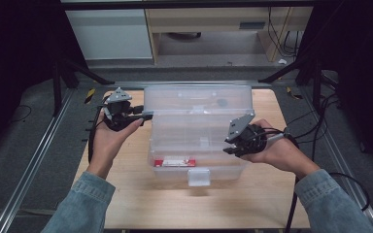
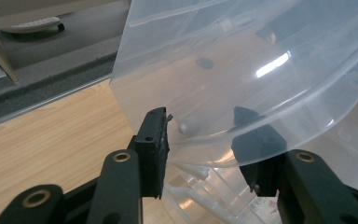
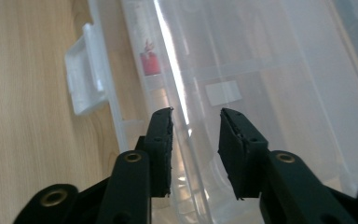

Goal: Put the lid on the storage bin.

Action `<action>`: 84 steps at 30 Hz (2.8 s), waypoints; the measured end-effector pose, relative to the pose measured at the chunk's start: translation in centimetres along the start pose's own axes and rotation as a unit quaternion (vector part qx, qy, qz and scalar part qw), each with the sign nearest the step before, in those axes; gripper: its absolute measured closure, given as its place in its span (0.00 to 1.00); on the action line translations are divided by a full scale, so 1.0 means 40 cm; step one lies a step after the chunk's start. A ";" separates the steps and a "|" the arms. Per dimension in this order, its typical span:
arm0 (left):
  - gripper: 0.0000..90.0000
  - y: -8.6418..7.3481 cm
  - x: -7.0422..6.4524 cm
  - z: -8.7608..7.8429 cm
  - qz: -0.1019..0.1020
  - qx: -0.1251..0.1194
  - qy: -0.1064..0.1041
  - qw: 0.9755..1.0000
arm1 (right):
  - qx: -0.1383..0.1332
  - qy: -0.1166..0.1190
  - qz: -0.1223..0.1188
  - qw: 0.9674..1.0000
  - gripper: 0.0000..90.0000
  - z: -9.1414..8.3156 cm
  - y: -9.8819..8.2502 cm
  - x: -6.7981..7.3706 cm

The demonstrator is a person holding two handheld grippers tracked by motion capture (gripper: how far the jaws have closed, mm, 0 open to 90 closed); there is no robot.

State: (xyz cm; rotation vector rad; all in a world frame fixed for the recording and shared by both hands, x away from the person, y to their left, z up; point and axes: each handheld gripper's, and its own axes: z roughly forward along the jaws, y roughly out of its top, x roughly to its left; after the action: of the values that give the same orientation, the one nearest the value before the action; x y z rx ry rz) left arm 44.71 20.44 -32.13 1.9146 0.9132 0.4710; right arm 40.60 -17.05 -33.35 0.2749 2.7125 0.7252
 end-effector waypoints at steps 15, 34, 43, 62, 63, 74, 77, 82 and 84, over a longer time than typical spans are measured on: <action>0.63 -0.022 -0.008 -0.004 -0.009 0.002 -0.004 1.000 | -0.077 -0.054 0.155 0.983 0.50 -0.071 -0.090 -0.022; 0.62 -0.055 -0.037 -0.013 0.014 0.010 0.005 1.000 | -0.112 -0.100 0.233 0.961 0.66 -0.101 -0.145 -0.052; 0.60 -0.084 -0.044 -0.016 0.014 0.016 -0.001 1.000 | -0.125 -0.110 0.250 0.954 0.69 -0.112 -0.163 -0.050; 0.56 -0.128 -0.057 -0.017 0.003 0.013 -0.004 1.000 | -0.137 -0.111 0.264 0.948 0.65 -0.100 -0.182 -0.028; 0.56 -0.132 -0.058 -0.016 0.002 0.012 -0.005 1.000 | -0.137 -0.110 0.264 0.948 0.65 -0.099 -0.183 -0.026; 0.56 -0.159 -0.060 -0.039 -0.004 0.009 -0.021 1.000 | -0.140 -0.107 0.272 0.946 0.64 -0.084 -0.188 -0.016; 0.56 -0.170 -0.061 -0.052 -0.001 0.008 -0.022 1.000 | -0.144 -0.105 0.274 0.945 0.64 -0.080 -0.189 -0.013; 0.58 -0.186 -0.060 -0.061 -0.010 0.004 -0.026 1.000 | -0.142 -0.104 0.277 0.945 0.63 -0.073 -0.190 -0.008; 0.58 -0.193 -0.059 -0.064 -0.012 0.004 -0.025 1.000 | -0.142 -0.104 0.278 0.944 0.63 -0.072 -0.192 -0.006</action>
State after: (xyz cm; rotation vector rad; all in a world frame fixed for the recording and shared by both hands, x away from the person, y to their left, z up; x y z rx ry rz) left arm 38.43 22.35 -37.45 1.9118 0.9050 0.4041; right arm 39.03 -24.95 -34.86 1.0050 2.2922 1.1474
